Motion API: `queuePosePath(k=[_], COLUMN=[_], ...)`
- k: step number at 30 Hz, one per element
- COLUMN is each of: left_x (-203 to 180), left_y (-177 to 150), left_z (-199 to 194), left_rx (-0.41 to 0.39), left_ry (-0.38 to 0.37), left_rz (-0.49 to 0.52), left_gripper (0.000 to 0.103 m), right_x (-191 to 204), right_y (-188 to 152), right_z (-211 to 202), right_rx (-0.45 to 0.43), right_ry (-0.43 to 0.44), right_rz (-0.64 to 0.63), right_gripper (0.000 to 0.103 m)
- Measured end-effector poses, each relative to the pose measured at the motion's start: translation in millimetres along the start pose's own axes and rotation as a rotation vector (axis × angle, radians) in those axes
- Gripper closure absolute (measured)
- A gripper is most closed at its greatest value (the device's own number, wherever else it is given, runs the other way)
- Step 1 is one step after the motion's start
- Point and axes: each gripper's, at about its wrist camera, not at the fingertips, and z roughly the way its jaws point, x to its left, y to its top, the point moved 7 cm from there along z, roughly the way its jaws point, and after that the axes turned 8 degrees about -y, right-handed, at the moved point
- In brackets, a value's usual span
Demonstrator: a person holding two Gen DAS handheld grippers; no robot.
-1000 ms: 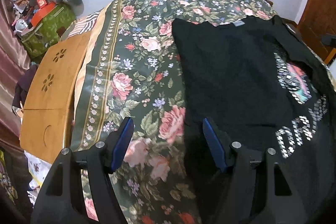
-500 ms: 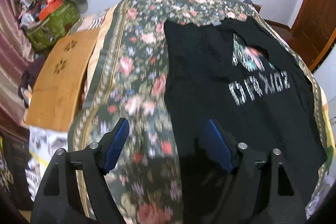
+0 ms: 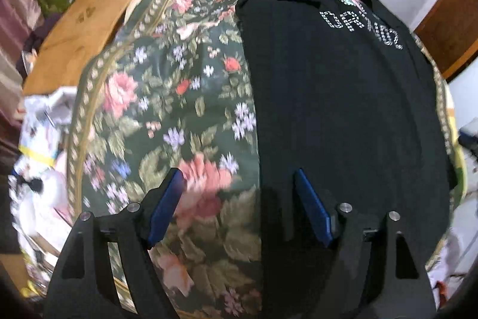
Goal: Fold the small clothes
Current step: 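Grasp the shirt hem with the left gripper while the right gripper grasps it too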
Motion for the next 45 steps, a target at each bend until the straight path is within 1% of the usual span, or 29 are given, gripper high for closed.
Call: queuePosePath(k=[1,3,5,7,8,9,10,11,12,13,14,15,17,19,21,26,30,32,33,37,38,39,40,41,42,43,44,45], left_x=[0,-4,-9,-15,-18,-20,-23,-26,-28,-30,-33,-35,-38,-39,-41,-36,-22,-18,-15,-6,-4,-2,1,3,5,8,9,11], left_y=[-3,-7,-8,-9,-10,-11,-12,-12,-12,-12,-11,-10,-4,5,16,63,99,106,108,103,100,97,94,92,90,85,83,79], left_z=[-1,-2,-3,-5,-5,-5,-5,-5,-5,-4,-3,-3,-1,-2,-3,-7,-4,2,8,16,15,13,9,6,2,-4,-8,-11], left_rx=[0.002,0.008,0.014,0.022,0.027,0.029,0.028,0.028,0.027,0.025,0.025,0.025,0.020,-0.002,-0.024,-0.097,-0.139,-0.134,-0.116,-0.071,-0.065,-0.066,-0.072,-0.077,-0.082,-0.090,-0.093,-0.094], left_ry=[-0.022,-0.063,-0.087,-0.116,-0.128,-0.134,-0.139,-0.142,-0.148,-0.154,-0.164,-0.170,-0.153,-0.127,-0.117,-0.078,-0.035,-0.014,-0.011,0.007,0.000,-0.005,-0.001,0.008,0.017,0.027,0.027,0.023], left_rz=[-0.012,-0.015,-0.002,0.005,0.007,0.009,0.015,0.026,0.038,0.046,0.054,0.060,0.074,0.091,0.097,0.087,0.061,0.061,0.060,0.035,0.032,0.030,0.030,0.030,0.030,0.030,0.028,0.024], left_gripper=[0.028,0.037,0.048,0.055,0.060,0.062,0.067,0.073,0.076,0.083,0.096,0.100,0.100,0.100,0.100,0.100,0.100,0.100,0.100,0.098,0.096,0.093,0.087,0.083,0.075,0.069,0.066,0.065], right_x=[-3,-5,-4,-2,2,5,9,14,19,21,24,26,29,33,36,46,52,50,49,46,46,45,44,41,40,38,36,34], right_y=[-7,-15,-20,-21,-20,-20,-19,-18,-18,-16,-14,-11,-3,5,15,53,82,92,94,88,85,82,78,74,72,70,68,65], right_z=[8,16,24,29,31,33,34,36,37,37,37,36,34,32,29,19,17,23,27,34,33,30,27,22,19,15,11,8], right_rx=[0.022,0.042,0.056,0.060,0.057,0.060,0.063,0.062,0.058,0.051,0.045,0.038,0.019,-0.008,-0.032,-0.104,-0.159,-0.161,-0.154,-0.109,-0.105,-0.105,-0.108,-0.113,-0.116,-0.124,-0.130,-0.131], right_ry=[0.008,0.015,0.035,0.055,0.069,0.076,0.075,0.082,0.088,0.093,0.094,0.088,0.095,0.091,0.099,0.111,0.094,0.075,0.069,0.058,0.060,0.059,0.058,0.058,0.055,0.049,0.044,0.041], right_rz=[0.017,0.037,0.060,0.071,0.064,0.055,0.044,0.030,0.021,0.014,0.009,0.005,-0.004,-0.023,-0.032,-0.066,-0.054,-0.049,-0.047,-0.042,-0.040,-0.037,-0.035,-0.033,-0.033,-0.036,-0.041,-0.043], right_gripper=[0.040,0.040,0.040,0.041,0.048,0.056,0.059,0.067,0.076,0.081,0.089,0.095,0.096,0.098,0.098,0.099,0.099,0.099,0.099,0.098,0.096,0.090,0.086,0.076,0.067,0.065,0.063,0.061])
